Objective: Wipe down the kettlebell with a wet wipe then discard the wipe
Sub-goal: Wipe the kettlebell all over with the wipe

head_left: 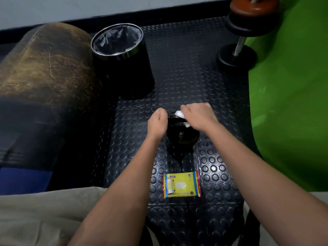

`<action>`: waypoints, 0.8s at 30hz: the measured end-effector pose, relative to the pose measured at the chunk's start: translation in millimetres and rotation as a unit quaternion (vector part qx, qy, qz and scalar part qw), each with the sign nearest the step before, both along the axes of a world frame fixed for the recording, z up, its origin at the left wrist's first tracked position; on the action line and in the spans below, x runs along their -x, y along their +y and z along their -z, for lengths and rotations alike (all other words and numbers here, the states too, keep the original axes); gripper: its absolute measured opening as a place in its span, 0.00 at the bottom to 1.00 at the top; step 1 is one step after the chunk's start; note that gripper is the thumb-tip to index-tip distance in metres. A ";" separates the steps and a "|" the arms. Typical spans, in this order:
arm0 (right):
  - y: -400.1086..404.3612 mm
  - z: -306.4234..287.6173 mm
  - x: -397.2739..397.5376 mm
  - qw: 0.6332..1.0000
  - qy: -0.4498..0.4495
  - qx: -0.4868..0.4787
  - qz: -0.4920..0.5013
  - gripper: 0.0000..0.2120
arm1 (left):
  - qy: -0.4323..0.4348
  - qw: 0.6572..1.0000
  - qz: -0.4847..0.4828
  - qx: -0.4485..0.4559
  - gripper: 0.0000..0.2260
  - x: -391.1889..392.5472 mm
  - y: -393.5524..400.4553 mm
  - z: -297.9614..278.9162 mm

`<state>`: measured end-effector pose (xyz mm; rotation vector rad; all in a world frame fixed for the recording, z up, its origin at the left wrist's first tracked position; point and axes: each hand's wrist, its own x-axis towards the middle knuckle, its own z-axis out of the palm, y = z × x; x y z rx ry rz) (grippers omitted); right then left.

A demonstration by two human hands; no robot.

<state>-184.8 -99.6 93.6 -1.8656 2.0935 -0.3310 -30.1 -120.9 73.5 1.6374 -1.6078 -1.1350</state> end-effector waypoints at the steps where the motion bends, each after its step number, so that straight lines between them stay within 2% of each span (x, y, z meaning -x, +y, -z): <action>1: 2.5 3.5 12.0 0.998 -0.051 -0.028 0.031 0.22 | 0.005 1.000 -0.001 -0.002 0.13 -0.2 0.6 -0.5; 3: 6.8 9.2 31.1 0.977 -0.171 -0.069 0.106 0.20 | 0.012 1.000 -0.001 -0.005 0.12 -0.3 1.7 -1.3; 5: 6.4 9.6 36.7 0.958 -0.226 -0.091 0.150 0.20 | 0.027 1.000 -0.007 -0.014 0.12 1.3 1.6 -0.9; 7: 0.5 3.7 31.5 0.958 -0.213 -0.130 0.141 0.21 | 0.046 0.998 -0.030 -0.040 0.13 2.9 0.3 -0.2; 11: -16.8 -12.0 8.6 0.974 -0.122 -0.175 0.082 0.18 | 0.102 0.989 -0.068 -0.083 0.11 1.5 -3.4 6.0; 16: -24.3 -22.5 -22.0 0.985 -0.023 -0.164 0.042 0.22 | 0.101 0.989 -0.070 -0.078 0.11 3.1 -4.2 8.5; 20: -23.7 -23.2 -36.1 0.992 -0.029 -0.124 0.006 0.15 | 0.090 0.989 -0.079 -0.088 0.13 1.0 -8.7 10.7; 24: -15.7 -20.5 -18.5 0.989 -0.114 -0.095 0.023 0.18 | 0.096 0.989 -0.054 -0.100 0.14 -3.6 -8.8 12.2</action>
